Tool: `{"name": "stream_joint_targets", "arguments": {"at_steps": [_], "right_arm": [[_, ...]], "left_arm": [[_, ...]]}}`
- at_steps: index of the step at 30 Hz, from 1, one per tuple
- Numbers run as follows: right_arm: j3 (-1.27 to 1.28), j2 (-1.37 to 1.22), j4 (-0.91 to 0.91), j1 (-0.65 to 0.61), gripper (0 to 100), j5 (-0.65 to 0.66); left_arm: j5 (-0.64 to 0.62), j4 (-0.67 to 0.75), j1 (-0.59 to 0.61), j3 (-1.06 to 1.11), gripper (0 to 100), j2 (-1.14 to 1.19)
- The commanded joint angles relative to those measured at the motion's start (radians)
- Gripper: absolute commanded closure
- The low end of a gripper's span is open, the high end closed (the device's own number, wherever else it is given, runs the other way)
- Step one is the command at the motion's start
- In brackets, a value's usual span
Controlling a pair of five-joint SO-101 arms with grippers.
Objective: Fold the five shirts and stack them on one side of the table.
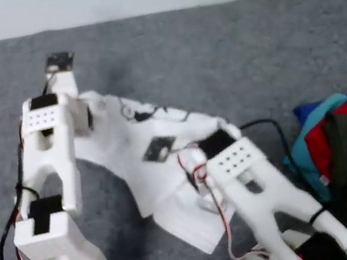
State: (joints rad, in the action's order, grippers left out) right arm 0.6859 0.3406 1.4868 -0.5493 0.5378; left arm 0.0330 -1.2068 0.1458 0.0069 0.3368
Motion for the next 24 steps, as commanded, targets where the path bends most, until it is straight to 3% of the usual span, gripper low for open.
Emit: {"name": "stream_joint_targets", "arguments": {"at_steps": [1, 7, 13, 19, 24], "right_arm": [[0.041, -0.039, -0.105, 0.084, 79.8, 0.021], [0.097, -0.166, -0.199, 0.248, 80.0, 0.037], [0.123, -0.297, -0.312, 0.286, 80.3, 0.074], [0.123, -0.352, -0.424, 0.286, 99.1, 0.078], [0.120, -0.351, -0.427, 0.289, 98.9, 0.078]], "left_arm": [[0.005, -0.023, -0.008, -0.047, 99, -0.020], [0.005, -0.057, -0.009, -0.047, 99, -0.020], [0.005, -0.055, -0.011, -0.044, 99, -0.018], [0.005, -0.055, -0.011, -0.042, 99, -0.018], [0.005, -0.055, -0.011, -0.042, 99, -0.012]]}}
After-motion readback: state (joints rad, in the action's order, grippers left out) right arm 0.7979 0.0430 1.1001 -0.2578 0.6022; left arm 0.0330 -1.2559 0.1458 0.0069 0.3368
